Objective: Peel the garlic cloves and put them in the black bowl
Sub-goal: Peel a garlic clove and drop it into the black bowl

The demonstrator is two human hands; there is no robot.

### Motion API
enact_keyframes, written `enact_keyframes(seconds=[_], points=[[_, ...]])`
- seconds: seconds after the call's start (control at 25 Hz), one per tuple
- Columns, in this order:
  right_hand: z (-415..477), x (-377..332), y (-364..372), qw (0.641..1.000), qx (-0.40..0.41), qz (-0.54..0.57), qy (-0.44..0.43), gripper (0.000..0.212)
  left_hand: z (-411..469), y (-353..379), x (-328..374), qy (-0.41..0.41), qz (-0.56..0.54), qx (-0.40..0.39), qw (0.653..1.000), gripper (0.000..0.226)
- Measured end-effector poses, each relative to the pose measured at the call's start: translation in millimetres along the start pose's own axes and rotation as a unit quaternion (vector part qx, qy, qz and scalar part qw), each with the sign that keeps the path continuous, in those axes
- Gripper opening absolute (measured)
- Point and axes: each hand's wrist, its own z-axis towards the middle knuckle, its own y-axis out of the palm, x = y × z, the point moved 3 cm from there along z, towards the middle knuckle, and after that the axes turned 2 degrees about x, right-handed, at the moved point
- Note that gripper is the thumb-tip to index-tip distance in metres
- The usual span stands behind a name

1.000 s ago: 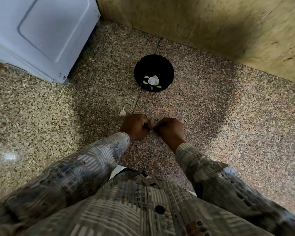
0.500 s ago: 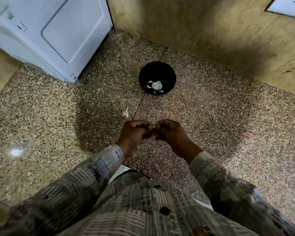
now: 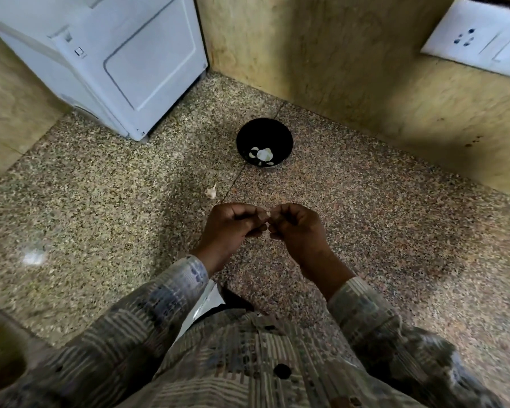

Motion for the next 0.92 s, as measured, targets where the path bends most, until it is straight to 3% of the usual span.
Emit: enact_keyframes(seconds=[0.12,0.28,0.48,0.64,0.92], points=[[-15.9,-8.0,-8.9,0.996,-0.003,-0.062,-0.068,0.011,-19.4,11.1,2.8,-0.016,-0.021,0.023,0.999,0.008],[-36.5,-14.1,-17.7,0.994,-0.063,0.031,-0.086,0.012,-41.7,22.9,7.0,-0.072,-0.167,-0.016,0.983,0.010],[-48.3,-11.5,-26.7,0.993,-0.022,-0.021,-0.115,0.011,-71.7,33.3,12.9,-0.008,-0.126,0.033,0.991,0.012],[-58.7,-22.9,-23.9,0.959,0.027,-0.155,-0.235,0.013,-86.4,36.3,17.7,0.032,-0.078,0.098,0.992,0.010],[-67.0,-30.1,-20.0,0.982,-0.093,0.035,-0.159,0.012,-98.9,41.2,32.2,-0.071,-0.250,0.015,0.965,0.012]])
